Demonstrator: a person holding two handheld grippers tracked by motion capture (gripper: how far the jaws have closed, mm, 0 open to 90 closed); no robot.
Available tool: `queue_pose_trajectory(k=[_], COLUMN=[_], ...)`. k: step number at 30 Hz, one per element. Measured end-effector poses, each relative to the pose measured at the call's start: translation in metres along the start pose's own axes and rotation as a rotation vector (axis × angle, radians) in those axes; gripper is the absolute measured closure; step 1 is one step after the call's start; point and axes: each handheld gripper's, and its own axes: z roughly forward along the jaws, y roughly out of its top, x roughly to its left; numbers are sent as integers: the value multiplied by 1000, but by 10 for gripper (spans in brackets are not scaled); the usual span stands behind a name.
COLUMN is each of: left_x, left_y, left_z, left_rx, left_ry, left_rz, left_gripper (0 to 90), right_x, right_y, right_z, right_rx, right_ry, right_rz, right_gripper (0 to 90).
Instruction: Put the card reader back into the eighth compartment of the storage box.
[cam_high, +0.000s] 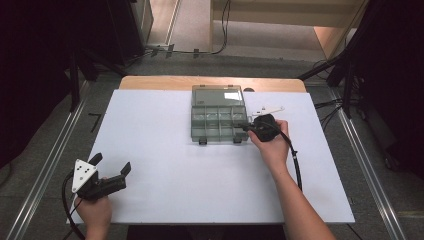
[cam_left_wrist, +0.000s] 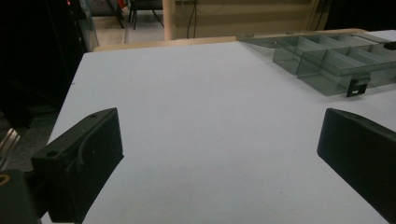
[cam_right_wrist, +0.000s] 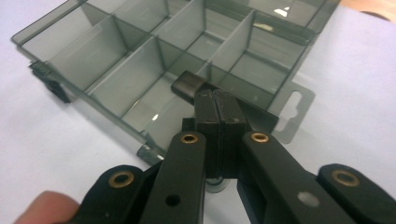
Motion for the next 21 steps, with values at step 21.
queue_pose_trajectory(k=[21], left_x=[0], left_y=[0], left_z=[0], left_rx=[3], left_ry=[-1], left_rz=[5], left_gripper=[4], right_x=[13], right_y=[27], right_z=[27], right_rx=[-15], right_ry=[8], right_rz=[-24], right_gripper=[870])
